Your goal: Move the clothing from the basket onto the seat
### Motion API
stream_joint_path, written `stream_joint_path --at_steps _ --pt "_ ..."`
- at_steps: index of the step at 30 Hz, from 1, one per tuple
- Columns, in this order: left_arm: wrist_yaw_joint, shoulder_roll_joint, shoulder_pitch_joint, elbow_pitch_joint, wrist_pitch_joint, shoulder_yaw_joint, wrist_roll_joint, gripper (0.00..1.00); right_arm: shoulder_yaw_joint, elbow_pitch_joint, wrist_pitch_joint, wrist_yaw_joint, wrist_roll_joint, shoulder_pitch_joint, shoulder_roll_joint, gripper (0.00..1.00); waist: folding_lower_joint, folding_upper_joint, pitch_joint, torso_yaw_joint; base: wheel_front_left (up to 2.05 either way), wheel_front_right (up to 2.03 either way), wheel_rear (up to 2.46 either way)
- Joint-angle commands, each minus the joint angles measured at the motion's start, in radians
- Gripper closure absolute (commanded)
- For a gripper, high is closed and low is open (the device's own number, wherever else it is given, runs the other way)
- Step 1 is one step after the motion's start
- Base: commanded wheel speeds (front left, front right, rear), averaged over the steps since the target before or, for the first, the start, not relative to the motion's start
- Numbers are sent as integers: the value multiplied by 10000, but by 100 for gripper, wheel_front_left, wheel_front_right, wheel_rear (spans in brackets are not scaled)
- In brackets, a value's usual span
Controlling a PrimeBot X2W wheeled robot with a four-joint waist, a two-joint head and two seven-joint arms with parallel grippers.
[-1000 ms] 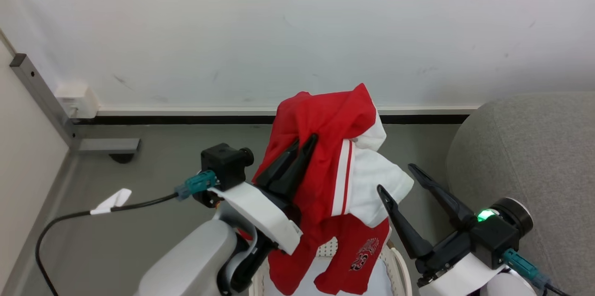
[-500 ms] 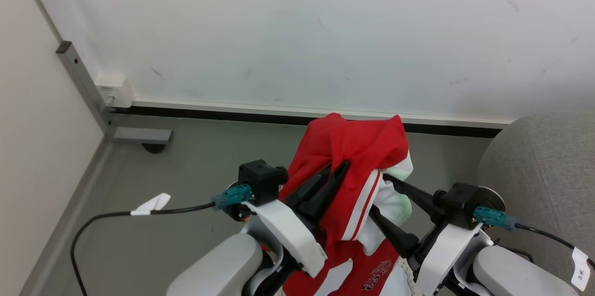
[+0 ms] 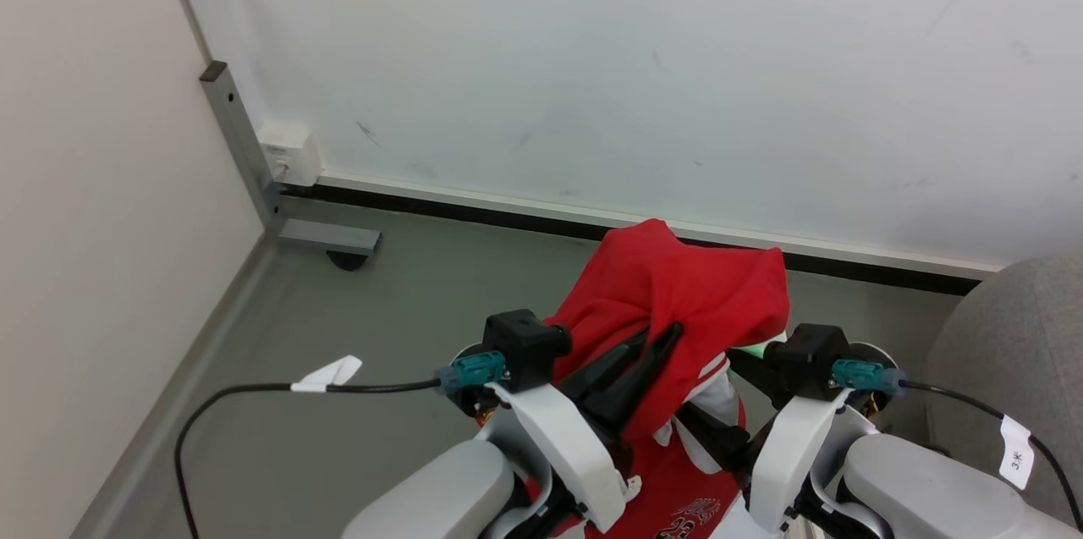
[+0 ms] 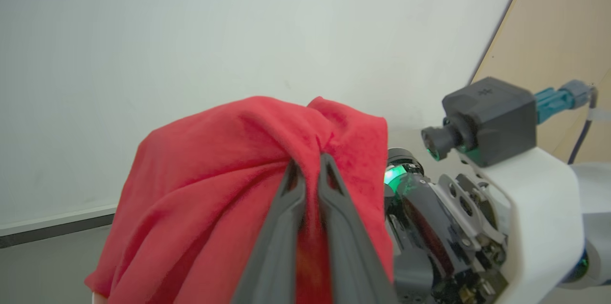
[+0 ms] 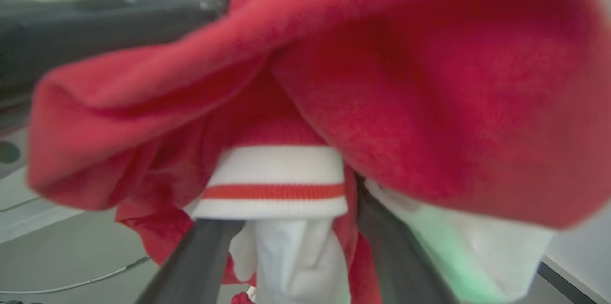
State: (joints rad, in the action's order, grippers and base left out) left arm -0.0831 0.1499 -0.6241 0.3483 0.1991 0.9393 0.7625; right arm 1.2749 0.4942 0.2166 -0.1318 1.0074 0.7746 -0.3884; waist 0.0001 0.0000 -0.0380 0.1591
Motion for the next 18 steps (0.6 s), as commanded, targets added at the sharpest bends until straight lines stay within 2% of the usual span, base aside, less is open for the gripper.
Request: stream_joint_path --at_steps 1,2,3,5,18 --pt "-47 -25 -75 21 20 -23 -17 100 36 121 41 21 167 -6 64 0 -1 0 -31 80 0 0 0" --pt "-54 -32 -81 38 34 -17 -3 100 50 195 -12 21 194 -45 91 15 -1 0 -36 103 0 0 0" --pt "-58 -36 -88 54 46 -17 8 100 58 250 -46 21 208 -88 129 52 -1 0 -38 118 0 0 0" --pt "-59 -36 -106 83 56 -21 16 100 75 153 -106 21 49 -233 224 100 -1 0 -30 138 0 0 0" --pt "98 128 -17 255 187 -144 124 100 71 377 484 21 426 -186 90 100 -1 0 15 -169 0 0 0"
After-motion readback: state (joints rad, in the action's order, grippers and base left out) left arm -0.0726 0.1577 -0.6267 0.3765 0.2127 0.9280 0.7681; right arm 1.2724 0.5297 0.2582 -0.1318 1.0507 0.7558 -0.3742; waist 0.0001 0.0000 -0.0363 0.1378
